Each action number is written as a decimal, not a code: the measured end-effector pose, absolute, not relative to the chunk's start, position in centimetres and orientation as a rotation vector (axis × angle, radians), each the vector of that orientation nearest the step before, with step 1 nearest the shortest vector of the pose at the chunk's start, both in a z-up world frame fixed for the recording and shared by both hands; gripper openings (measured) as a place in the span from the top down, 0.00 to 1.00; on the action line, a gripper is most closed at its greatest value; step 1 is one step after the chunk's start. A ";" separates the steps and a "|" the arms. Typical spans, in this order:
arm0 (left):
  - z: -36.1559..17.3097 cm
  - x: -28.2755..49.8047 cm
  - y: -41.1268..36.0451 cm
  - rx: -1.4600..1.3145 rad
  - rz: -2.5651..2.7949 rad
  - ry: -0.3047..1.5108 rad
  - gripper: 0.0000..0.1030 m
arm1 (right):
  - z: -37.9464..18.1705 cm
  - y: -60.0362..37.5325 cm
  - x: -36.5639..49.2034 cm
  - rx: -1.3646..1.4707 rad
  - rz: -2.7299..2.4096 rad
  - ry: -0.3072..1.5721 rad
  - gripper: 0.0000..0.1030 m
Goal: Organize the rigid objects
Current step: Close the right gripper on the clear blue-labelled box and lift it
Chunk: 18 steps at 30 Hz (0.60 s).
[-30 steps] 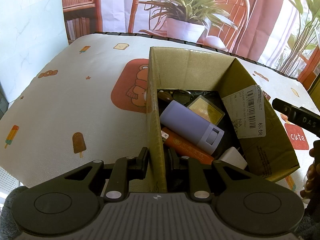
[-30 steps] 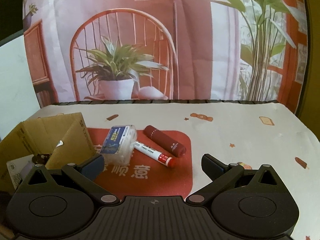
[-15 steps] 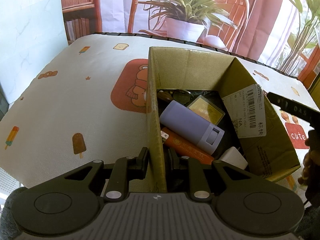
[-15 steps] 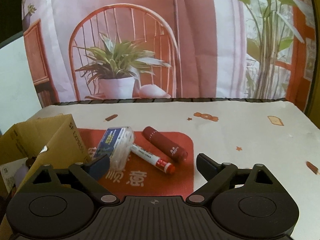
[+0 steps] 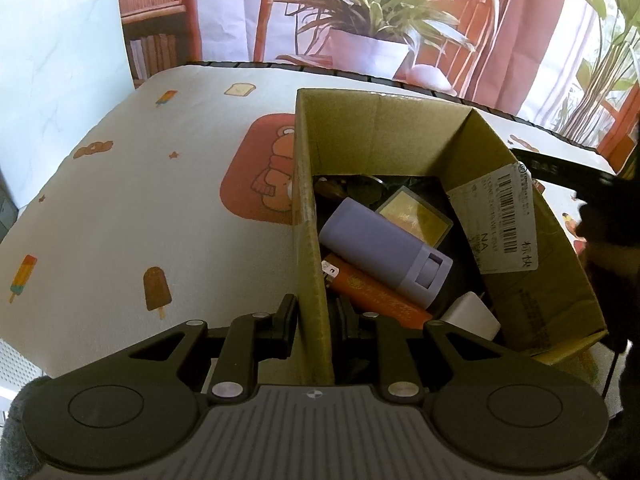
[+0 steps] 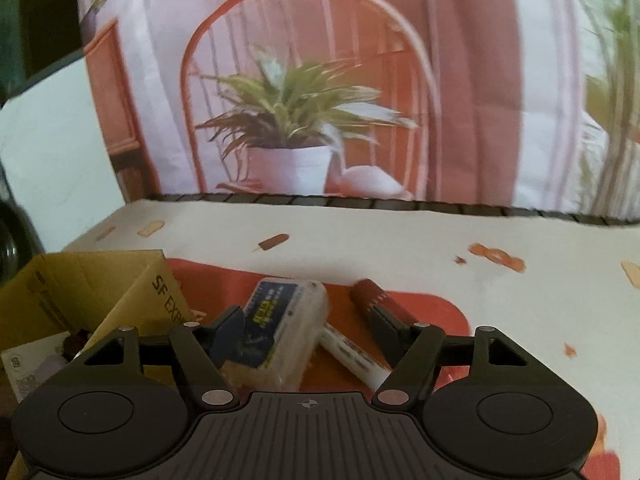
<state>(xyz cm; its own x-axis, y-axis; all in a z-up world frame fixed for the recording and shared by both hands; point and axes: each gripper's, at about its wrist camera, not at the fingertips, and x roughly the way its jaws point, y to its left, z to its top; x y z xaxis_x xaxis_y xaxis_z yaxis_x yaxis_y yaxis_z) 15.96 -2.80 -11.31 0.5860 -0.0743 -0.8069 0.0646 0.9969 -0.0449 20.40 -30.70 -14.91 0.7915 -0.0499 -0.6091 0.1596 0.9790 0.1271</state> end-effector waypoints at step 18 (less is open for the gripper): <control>-11.7 16.7 -3.0 -0.003 -0.069 0.961 0.80 | -16.4 -32.3 25.0 0.224 -0.024 0.709 0.38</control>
